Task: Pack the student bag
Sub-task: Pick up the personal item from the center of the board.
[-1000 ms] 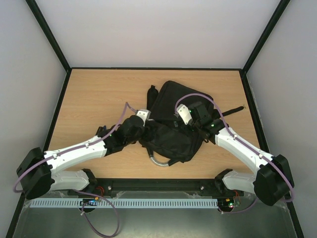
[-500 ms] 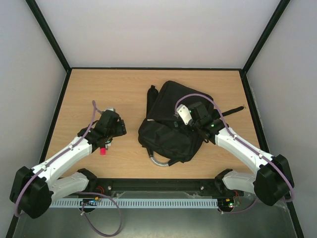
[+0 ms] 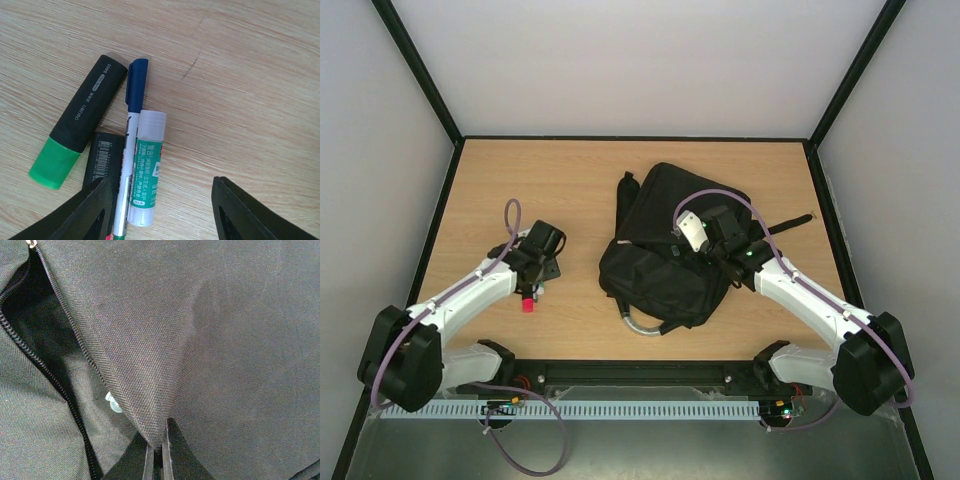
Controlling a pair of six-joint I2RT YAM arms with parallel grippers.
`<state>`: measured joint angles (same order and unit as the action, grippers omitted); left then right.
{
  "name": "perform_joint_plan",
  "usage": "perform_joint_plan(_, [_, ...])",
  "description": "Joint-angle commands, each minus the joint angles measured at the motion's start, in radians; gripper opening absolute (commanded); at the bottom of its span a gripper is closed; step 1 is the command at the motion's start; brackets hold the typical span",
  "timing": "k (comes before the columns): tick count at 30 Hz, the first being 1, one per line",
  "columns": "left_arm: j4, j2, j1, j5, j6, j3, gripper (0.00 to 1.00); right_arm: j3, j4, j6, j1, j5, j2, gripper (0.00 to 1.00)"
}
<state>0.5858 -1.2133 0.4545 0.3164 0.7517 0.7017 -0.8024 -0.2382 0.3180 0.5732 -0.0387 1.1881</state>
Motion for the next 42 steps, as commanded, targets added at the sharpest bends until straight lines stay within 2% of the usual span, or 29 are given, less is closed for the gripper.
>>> perform_joint_plan(1, [0.045, -0.021, -0.008, 0.043, 0.016, 0.027, 0.55, 0.006, 0.017, 0.007, -0.001, 0.030, -0.031, 0.01])
perform_joint_plan(18, [-0.039, -0.203, -0.042, -0.019, -0.052, 0.030, 0.48, 0.009, 0.016, 0.011, -0.001, 0.030, -0.024, 0.01])
perform_joint_plan(23, [-0.064, -0.223, -0.042, -0.047, -0.056, 0.020, 0.46, 0.011, 0.017, 0.013, -0.001, 0.026, -0.022, 0.01])
perform_joint_plan(28, [-0.087, -0.240, -0.042, -0.088, -0.074, 0.020, 0.40, 0.012, 0.017, 0.016, -0.001, 0.022, -0.022, 0.01])
perform_joint_plan(36, [-0.106, -0.261, -0.042, -0.119, -0.074, 0.013, 0.38, 0.012, 0.015, 0.016, -0.001, 0.022, -0.022, 0.01])
perform_joint_plan(42, [-0.118, -0.279, -0.042, -0.141, -0.073, 0.007, 0.31, 0.012, 0.014, 0.016, -0.001, 0.020, -0.024, 0.01])
